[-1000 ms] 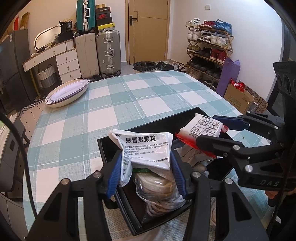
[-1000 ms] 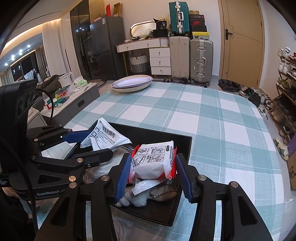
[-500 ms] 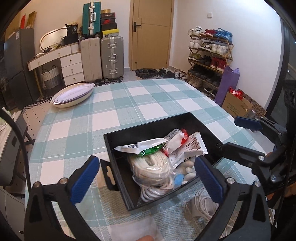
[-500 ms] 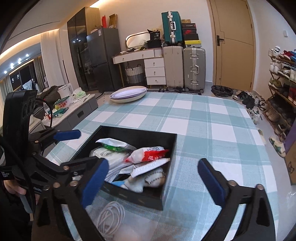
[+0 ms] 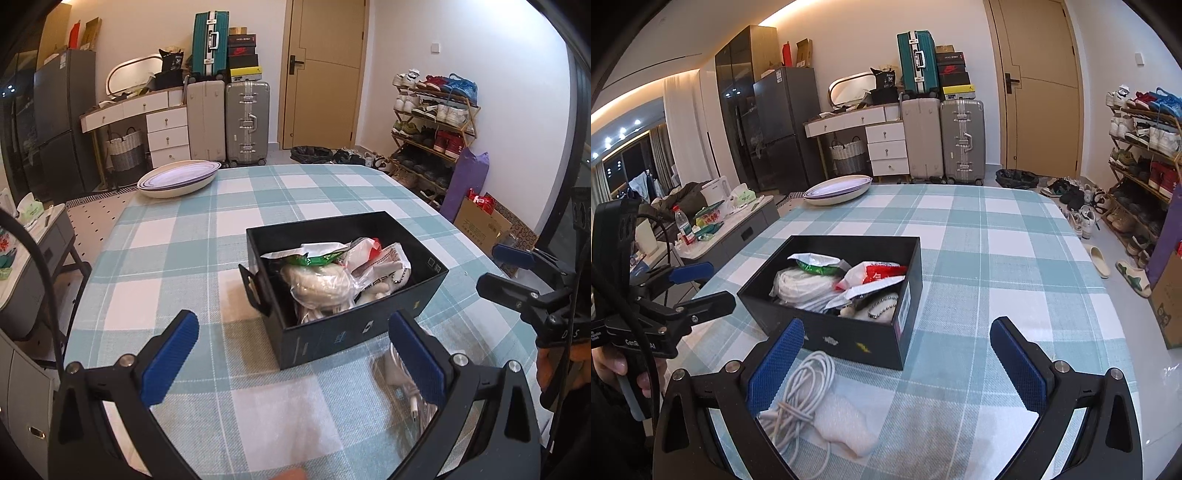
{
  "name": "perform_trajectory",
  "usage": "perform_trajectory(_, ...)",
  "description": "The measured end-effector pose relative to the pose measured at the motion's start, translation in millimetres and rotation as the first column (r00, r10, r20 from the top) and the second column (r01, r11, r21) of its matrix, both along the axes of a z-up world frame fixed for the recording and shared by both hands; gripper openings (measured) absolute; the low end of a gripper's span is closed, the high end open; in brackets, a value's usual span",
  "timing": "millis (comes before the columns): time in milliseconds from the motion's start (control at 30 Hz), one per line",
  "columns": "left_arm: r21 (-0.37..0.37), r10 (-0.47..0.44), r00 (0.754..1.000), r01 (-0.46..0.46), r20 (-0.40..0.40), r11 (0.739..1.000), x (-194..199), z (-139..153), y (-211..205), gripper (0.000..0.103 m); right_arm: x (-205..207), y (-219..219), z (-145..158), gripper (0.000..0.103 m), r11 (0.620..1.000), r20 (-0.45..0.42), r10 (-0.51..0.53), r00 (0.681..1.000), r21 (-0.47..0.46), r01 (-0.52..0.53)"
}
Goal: Organize soft objects
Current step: 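Move the left gripper to the coiled white cable while the right approaches the foam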
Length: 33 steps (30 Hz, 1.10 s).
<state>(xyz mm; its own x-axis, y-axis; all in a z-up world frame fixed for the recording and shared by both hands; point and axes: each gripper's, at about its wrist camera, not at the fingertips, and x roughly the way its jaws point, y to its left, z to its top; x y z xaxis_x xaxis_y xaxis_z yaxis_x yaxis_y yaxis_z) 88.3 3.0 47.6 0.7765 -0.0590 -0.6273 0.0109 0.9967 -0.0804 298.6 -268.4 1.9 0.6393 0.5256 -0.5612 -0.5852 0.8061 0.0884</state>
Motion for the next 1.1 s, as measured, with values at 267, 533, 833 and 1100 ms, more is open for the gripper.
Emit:
perform_trajectory(267,0.017,-0.008,1.000,0.008,0.013,1.000,-14,4,-10,0.103,-20,-8,-2,0.103,0.999,0.013,0.044,0.999,-0.025,-0.044)
perform_trajectory(533,0.039,-0.042,0.999,0.041,0.002,0.998,-24,-3,-32,0.103,-26,-11,-3,0.103,0.997,0.015,0.067,0.998,-0.046,-0.066)
perform_trajectory(833,0.033,-0.098,0.995,0.099,-0.033,0.995,-24,-11,-50,0.103,-23,-11,-14,0.103,0.993,-0.021,0.098,0.995,-0.068,-0.099)
perform_trajectory(1100,0.017,-0.131,0.989,0.132,-0.068,0.991,-24,-20,-63,0.103,-19,-14,-23,0.103,0.990,-0.048,0.100,0.994,-0.092,-0.104)
